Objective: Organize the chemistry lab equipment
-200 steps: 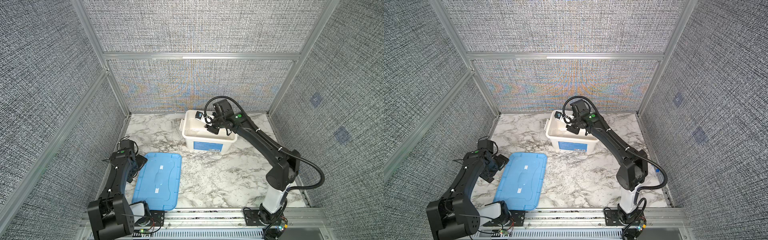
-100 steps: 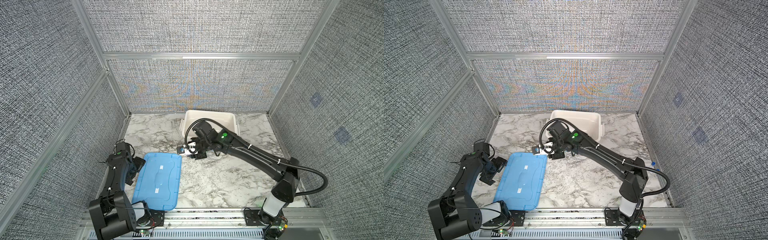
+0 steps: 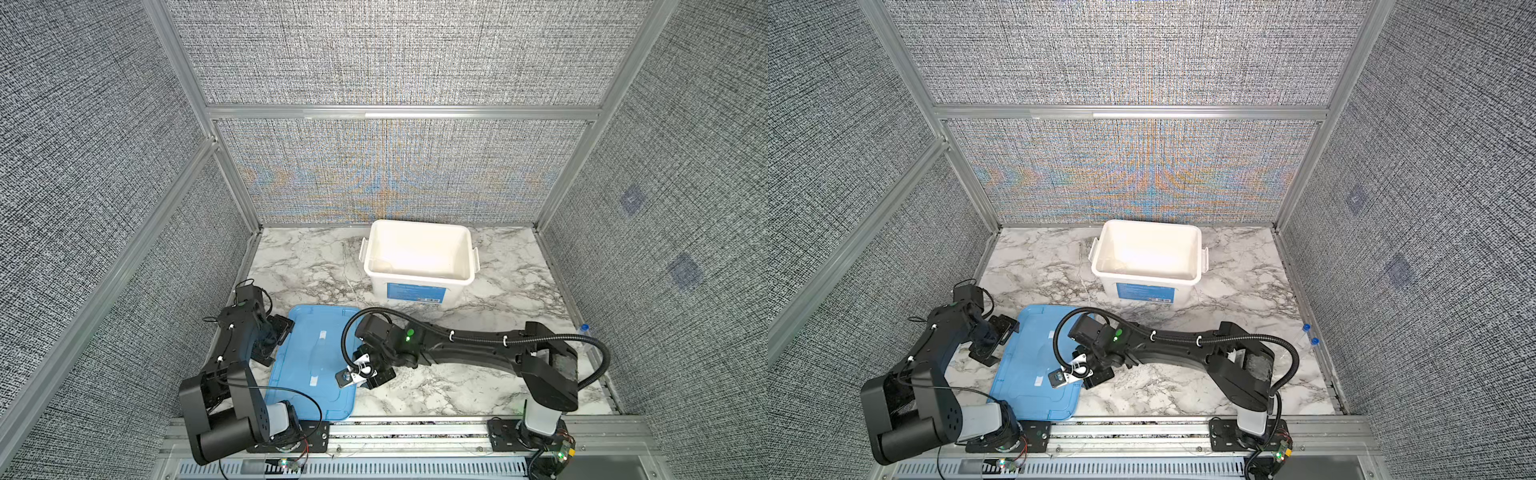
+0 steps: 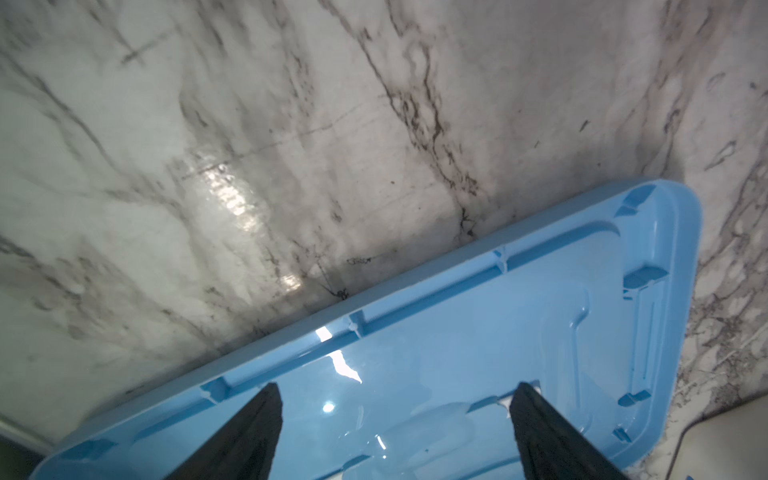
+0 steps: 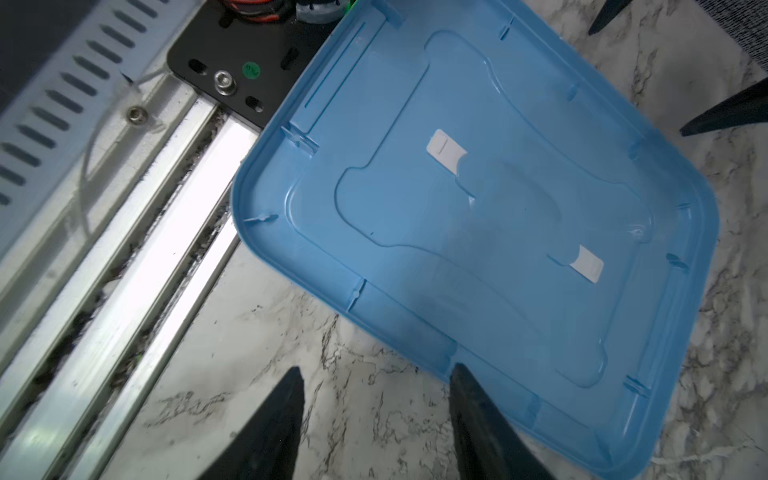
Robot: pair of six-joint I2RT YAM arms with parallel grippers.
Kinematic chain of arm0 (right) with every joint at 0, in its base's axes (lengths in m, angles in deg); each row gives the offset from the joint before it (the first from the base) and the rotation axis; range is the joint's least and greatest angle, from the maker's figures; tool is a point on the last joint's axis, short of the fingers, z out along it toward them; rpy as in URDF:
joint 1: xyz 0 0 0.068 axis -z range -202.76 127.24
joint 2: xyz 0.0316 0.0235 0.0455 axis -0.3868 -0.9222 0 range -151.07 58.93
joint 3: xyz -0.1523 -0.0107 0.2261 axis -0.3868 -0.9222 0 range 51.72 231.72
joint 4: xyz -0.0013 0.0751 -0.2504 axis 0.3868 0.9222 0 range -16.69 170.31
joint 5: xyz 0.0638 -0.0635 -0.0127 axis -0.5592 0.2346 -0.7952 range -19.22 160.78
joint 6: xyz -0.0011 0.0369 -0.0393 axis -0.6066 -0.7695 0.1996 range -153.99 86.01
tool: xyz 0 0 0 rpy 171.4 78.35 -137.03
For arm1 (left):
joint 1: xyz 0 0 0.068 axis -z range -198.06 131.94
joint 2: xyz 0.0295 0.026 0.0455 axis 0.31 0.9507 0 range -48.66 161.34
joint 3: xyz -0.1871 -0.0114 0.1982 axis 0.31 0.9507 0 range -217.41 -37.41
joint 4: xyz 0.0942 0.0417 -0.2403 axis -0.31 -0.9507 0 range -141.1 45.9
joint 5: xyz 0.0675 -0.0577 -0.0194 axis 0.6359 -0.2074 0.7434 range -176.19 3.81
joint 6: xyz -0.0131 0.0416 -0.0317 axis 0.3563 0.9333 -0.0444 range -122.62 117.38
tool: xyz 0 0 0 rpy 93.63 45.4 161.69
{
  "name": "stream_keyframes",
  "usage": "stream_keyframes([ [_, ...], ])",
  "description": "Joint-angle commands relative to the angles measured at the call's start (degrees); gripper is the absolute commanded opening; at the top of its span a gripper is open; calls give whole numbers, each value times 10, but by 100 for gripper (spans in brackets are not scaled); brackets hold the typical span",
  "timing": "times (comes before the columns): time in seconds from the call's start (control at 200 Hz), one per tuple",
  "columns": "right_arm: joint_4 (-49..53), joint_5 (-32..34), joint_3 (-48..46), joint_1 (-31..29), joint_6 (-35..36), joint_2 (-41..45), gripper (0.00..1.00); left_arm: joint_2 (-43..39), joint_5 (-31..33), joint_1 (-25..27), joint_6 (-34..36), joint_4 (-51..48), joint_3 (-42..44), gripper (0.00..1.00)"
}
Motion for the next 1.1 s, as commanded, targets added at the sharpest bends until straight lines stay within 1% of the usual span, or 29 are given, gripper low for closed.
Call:
stream_keyframes([
  [0.0, -153, 6, -48, -13, 9, 0, 55, 7, -15, -1, 9, 9, 0, 85],
  [0.155, -310, 5, -124, -26, 32, -19, 55, 10, -26, -1, 0, 23, 11, 85],
  [0.21, -355, 27, -136, -33, 42, -34, 55, 14, -27, -1, -1, 21, 13, 85],
  [0.305, -376, 67, -136, -48, 66, -60, 55, 17, -40, -1, -4, 21, 18, 85],
  [0.47, -419, 91, -162, -58, 89, -87, 55, 31, -46, -1, -10, 30, 32, 85],
  [0.58, -478, 108, -179, -60, 100, -105, 54, 49, -57, -1, -10, 41, 37, 85],
  [0.785, -506, 115, -187, -59, 142, -114, 52, 83, -54, -3, -17, 40, 39, 79],
  [0.85, -533, 120, -196, -60, 146, -115, 52, 84, -53, -4, -26, 53, 48, 73],
  [0.895, -552, 124, -203, -60, 147, -118, 52, 86, -56, -6, -30, 58, 53, 72],
  [1.095, -573, 128, -213, -61, 172, -118, 53, 99, -72, -16, -37, 79, 70, 71],
])
